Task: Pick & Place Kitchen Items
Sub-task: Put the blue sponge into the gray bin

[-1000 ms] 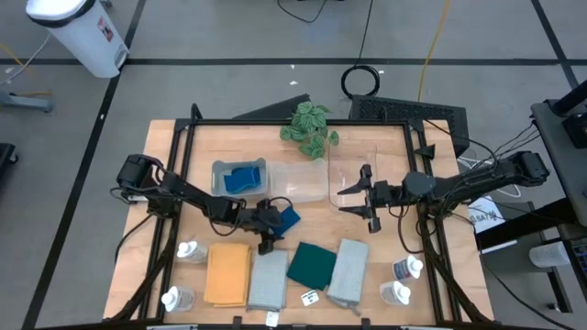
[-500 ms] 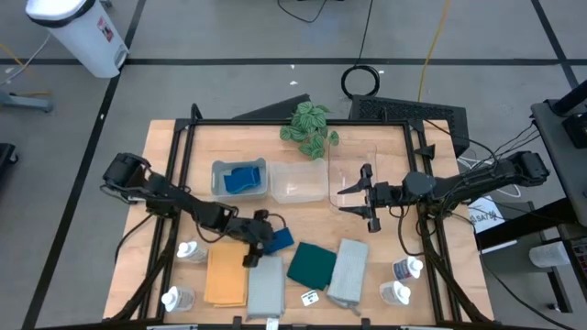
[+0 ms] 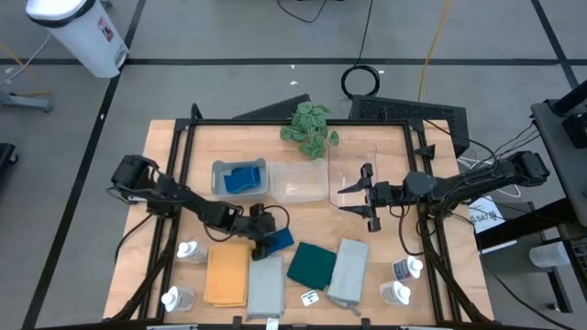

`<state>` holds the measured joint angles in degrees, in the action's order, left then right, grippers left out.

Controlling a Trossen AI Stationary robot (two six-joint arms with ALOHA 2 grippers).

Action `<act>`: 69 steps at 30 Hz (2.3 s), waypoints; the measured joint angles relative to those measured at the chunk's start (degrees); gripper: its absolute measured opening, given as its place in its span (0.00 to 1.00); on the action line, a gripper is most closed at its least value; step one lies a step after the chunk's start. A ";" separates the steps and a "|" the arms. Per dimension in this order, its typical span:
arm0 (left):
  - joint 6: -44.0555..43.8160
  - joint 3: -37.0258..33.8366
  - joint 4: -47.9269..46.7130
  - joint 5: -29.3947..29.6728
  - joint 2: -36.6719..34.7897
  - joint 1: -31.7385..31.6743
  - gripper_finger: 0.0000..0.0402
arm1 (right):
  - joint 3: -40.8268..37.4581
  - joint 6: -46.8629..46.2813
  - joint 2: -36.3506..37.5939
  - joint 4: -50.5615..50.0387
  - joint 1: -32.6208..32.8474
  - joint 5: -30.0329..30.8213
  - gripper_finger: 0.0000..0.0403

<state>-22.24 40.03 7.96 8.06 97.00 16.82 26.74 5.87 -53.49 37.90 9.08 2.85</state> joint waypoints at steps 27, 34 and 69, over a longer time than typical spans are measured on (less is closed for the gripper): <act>1.08 0.15 0.05 -2.96 3.43 -3.84 0.12 | -0.02 0.87 0.00 0.39 0.00 0.02 0.42; 5.86 0.02 -0.35 -2.41 2.40 -4.37 0.03 | -0.01 0.97 0.00 0.39 0.00 0.04 0.42; 9.89 -0.12 -40.16 28.53 -39.62 -13.25 0.02 | 0.00 0.85 0.00 0.43 0.00 0.04 0.42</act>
<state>-12.35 39.91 -32.20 36.59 57.38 3.57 26.74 6.72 -53.49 38.33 9.08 2.90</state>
